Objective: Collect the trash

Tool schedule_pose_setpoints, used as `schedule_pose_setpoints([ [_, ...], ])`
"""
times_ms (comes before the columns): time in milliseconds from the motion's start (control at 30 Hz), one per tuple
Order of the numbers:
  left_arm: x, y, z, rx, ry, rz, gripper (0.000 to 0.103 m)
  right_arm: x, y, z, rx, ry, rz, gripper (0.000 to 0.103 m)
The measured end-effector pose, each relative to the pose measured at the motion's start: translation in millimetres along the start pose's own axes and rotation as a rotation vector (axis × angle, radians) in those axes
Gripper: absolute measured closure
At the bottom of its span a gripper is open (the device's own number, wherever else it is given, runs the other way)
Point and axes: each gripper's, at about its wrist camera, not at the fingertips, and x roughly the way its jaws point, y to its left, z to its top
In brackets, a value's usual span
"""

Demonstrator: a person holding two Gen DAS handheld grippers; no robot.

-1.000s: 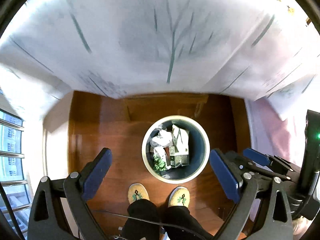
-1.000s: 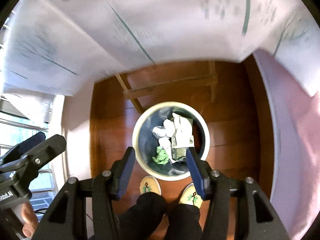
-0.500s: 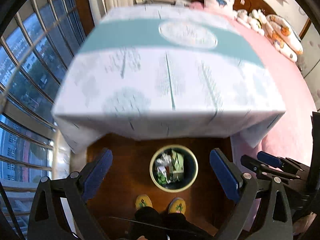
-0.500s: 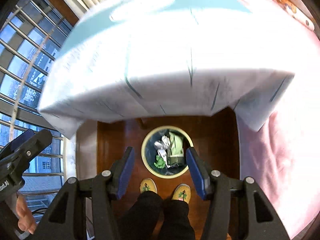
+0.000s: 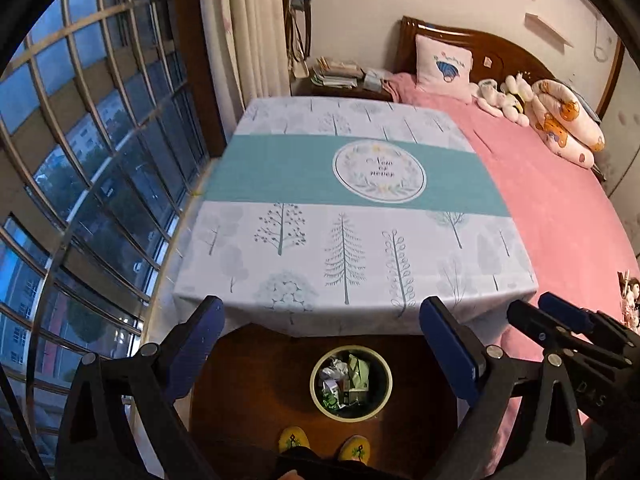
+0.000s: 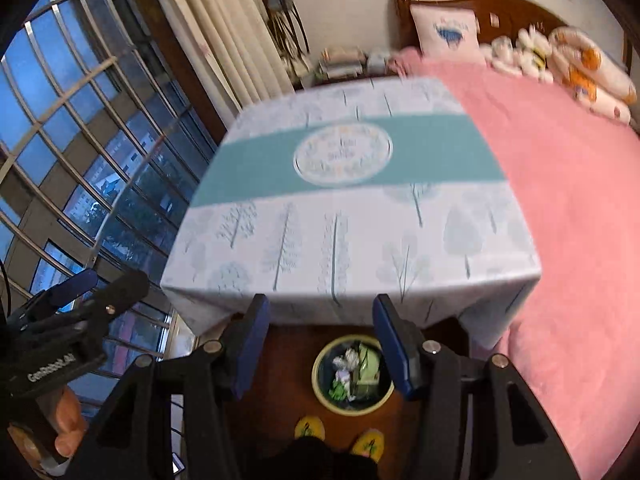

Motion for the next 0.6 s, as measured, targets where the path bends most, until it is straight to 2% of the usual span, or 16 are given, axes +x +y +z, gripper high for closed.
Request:
schedule_pose_setpoints([
  [133, -12.3, -2.4, -2.7, -0.005, -0.022, 0.011, 0.006, -17.0, 5.9, 1.5, -0.014, -0.045, -0.001, 0.049],
  [600, -20.0, -10.0, -15.6, -0.002, -0.058, 0.025, 0.006, -32.5, 12.2, -4.1, -0.037, -0.096, -0.006, 0.049],
])
